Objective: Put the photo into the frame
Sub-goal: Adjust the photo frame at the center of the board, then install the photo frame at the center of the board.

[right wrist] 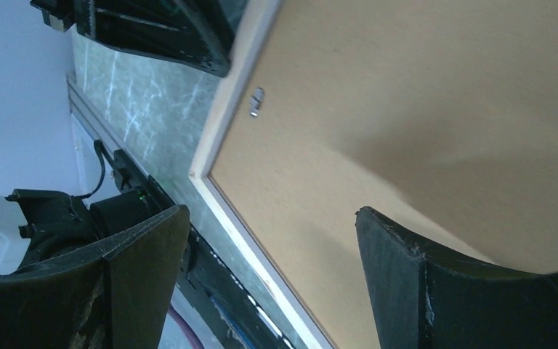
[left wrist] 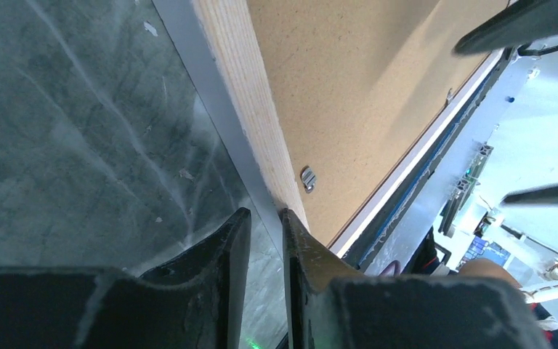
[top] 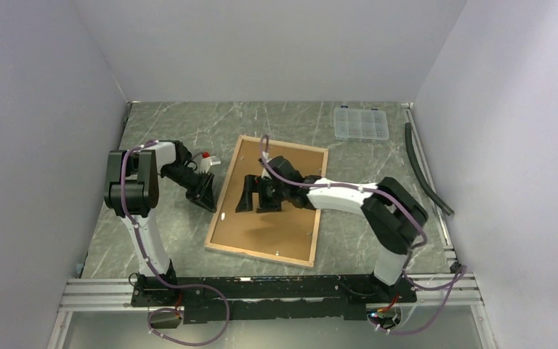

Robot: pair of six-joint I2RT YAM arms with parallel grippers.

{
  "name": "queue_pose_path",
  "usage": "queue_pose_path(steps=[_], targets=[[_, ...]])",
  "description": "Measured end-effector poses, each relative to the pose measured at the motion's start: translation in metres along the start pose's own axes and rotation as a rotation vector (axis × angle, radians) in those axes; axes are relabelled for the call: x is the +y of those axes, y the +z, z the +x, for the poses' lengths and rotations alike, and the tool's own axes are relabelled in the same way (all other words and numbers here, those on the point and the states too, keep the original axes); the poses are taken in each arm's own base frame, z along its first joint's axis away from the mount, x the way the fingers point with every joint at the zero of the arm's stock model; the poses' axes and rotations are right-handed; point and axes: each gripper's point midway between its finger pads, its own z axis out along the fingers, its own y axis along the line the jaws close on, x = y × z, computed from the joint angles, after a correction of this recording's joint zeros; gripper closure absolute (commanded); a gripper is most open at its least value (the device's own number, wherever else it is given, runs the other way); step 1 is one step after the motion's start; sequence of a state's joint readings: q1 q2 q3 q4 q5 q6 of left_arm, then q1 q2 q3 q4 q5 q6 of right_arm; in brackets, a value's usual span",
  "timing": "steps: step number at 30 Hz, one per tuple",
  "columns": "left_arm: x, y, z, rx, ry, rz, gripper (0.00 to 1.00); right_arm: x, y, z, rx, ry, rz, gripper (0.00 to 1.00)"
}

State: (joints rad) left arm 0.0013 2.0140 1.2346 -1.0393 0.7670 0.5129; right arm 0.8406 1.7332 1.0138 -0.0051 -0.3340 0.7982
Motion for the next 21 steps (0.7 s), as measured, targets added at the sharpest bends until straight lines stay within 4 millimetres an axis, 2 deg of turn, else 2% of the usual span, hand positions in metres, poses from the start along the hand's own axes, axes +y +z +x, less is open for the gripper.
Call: queue_pose_path(steps=[5, 9, 14, 21], targets=[[-0.002, 0.0, 0.0, -0.003, -0.002, 0.009, 0.8, 0.03, 0.037, 0.01, 0.05, -0.036, -0.063, 0.15], [-0.003, 0.0, -0.001, -0.005, -0.005, 0.015, 0.83, 0.049, 0.059, 0.02, 0.086, -0.058, -0.106, 0.16], [-0.004, 0.0, -0.001, -0.006, -0.007, 0.02, 0.86, 0.051, 0.073, 0.025, 0.112, -0.057, -0.111, 0.17], [-0.005, 0.0, 0.0, -0.006, -0.009, 0.022, 0.89, 0.05, 0.078, 0.025, 0.116, -0.055, -0.112, 0.17]])
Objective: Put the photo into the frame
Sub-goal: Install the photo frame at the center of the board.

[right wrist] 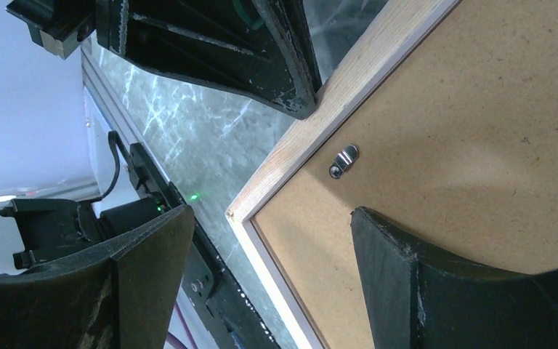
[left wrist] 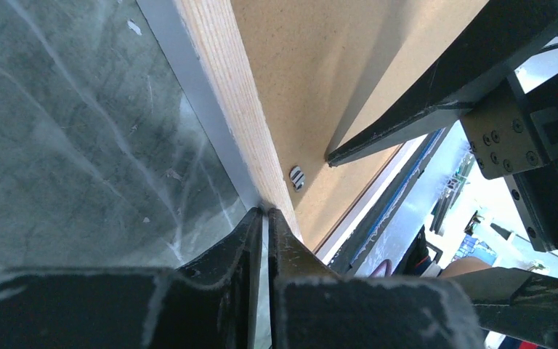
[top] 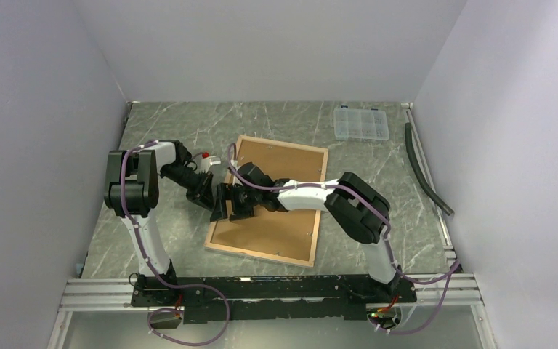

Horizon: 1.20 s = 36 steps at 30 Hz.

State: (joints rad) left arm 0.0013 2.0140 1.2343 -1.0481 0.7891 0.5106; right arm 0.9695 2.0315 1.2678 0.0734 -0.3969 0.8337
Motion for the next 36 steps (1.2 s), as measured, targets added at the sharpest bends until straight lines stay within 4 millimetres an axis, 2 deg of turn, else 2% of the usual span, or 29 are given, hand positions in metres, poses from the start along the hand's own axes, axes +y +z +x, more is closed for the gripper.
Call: queue_pose_path(steps=[36], targets=[[0.0, 0.0, 0.0, 0.0, 0.0, 0.0, 0.9, 0.007, 0.019, -0.015, -0.024, -0.011, -0.041, 0.2]])
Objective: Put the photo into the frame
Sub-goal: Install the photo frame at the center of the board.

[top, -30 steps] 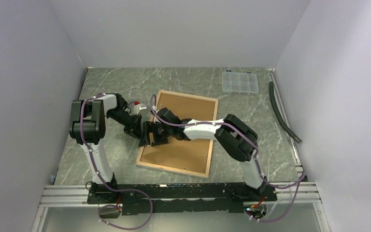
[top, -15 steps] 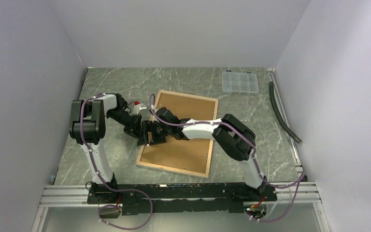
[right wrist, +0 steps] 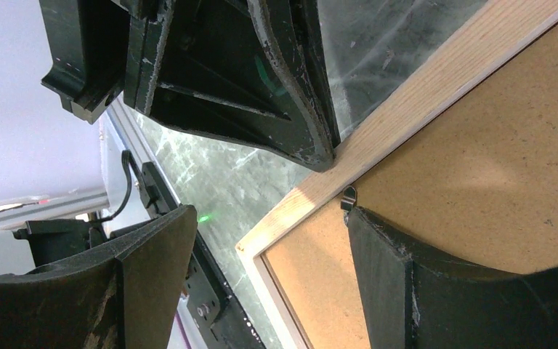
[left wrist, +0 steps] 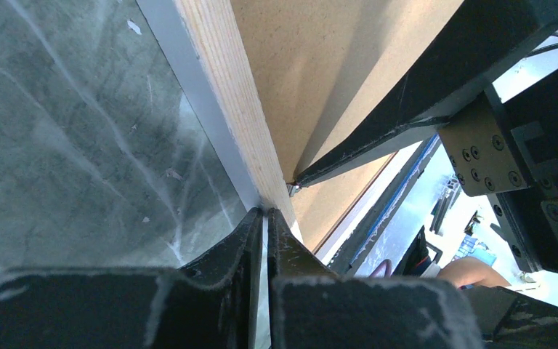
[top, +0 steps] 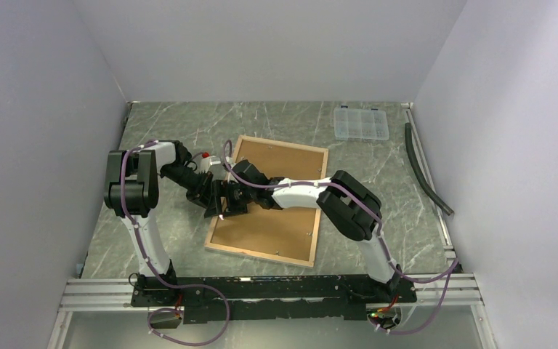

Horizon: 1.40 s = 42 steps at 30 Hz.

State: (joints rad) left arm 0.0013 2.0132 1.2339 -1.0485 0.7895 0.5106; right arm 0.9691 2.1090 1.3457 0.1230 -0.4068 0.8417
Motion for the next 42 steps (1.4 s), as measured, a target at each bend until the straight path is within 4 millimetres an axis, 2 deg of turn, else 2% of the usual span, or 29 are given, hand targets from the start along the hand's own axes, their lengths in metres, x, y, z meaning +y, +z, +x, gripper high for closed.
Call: queue_pose_path(steps=[37, 42], targets=[[0.0, 0.0, 0.0, -0.001, 0.002, -0.001, 0.9, 0.002, 0.004, -0.006, 0.012, -0.006, -0.019, 0.2], [0.0, -0.003, 0.0, -0.004, 0.008, -0.01, 0.89, -0.005, -0.004, -0.018, 0.005, -0.016, 0.011, 0.12]])
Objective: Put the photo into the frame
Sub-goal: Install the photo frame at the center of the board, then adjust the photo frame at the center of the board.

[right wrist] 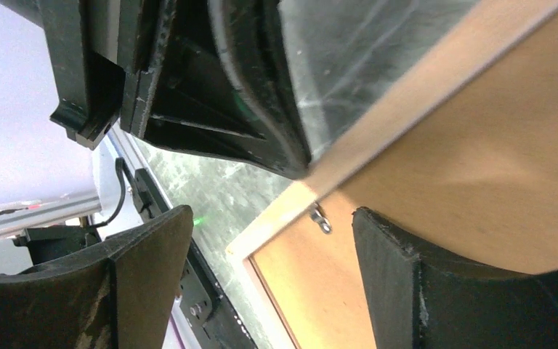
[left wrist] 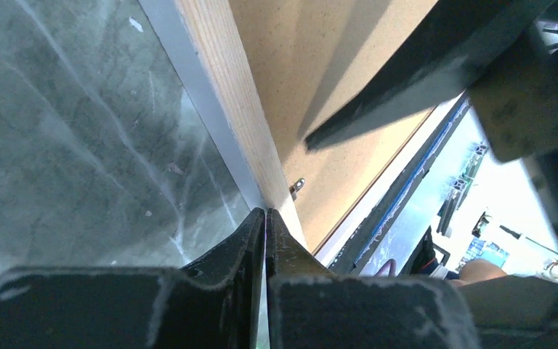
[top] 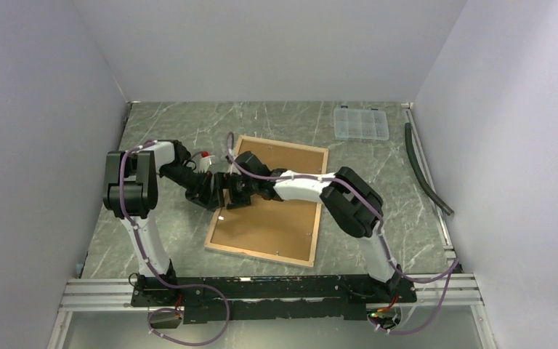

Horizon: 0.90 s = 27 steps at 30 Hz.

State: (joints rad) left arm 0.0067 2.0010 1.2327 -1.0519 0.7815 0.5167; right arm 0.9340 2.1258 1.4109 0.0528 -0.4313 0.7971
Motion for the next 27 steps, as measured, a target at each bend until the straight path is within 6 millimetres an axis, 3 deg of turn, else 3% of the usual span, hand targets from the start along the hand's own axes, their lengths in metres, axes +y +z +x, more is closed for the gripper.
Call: queue_pose_path(steps=[2, 5, 9, 11, 13, 16, 21, 27], targets=[[0.001, -0.003, 0.0, -0.007, 0.002, -0.003, 0.87, -0.006, -0.012, -0.012, -0.022, 0.001, 0.023, 0.08], [0.006, -0.013, -0.002, -0.029, 0.003, -0.02, 0.82, -0.013, -0.051, -0.039, -0.098, 0.009, 0.06, 0.02], [0.014, -0.024, -0.004, -0.052, 0.011, -0.066, 0.78, -0.034, -0.15, -0.084, -0.304, 0.046, 0.136, 0.0], [0.018, -0.025, -0.002, -0.045, 0.022, -0.093, 0.78, -0.055, -0.203, -0.103, -0.429, 0.079, 0.197, 0.0], [0.02, -0.022, 0.003, -0.025, 0.034, -0.117, 0.78, -0.081, -0.244, -0.11, -0.522, 0.122, 0.265, 0.0], [0.022, -0.012, 0.014, 0.023, 0.057, -0.149, 0.78, -0.134, -0.282, -0.1, -0.584, 0.219, 0.386, 0.0], [0.014, -0.002, 0.03, 0.087, 0.107, -0.186, 0.79, -0.209, -0.297, -0.056, -0.538, 0.404, 0.525, 0.0], [0.01, 0.002, 0.037, 0.12, 0.161, -0.224, 0.83, -0.24, -0.266, -0.037, -0.417, 0.484, 0.511, 0.0]])
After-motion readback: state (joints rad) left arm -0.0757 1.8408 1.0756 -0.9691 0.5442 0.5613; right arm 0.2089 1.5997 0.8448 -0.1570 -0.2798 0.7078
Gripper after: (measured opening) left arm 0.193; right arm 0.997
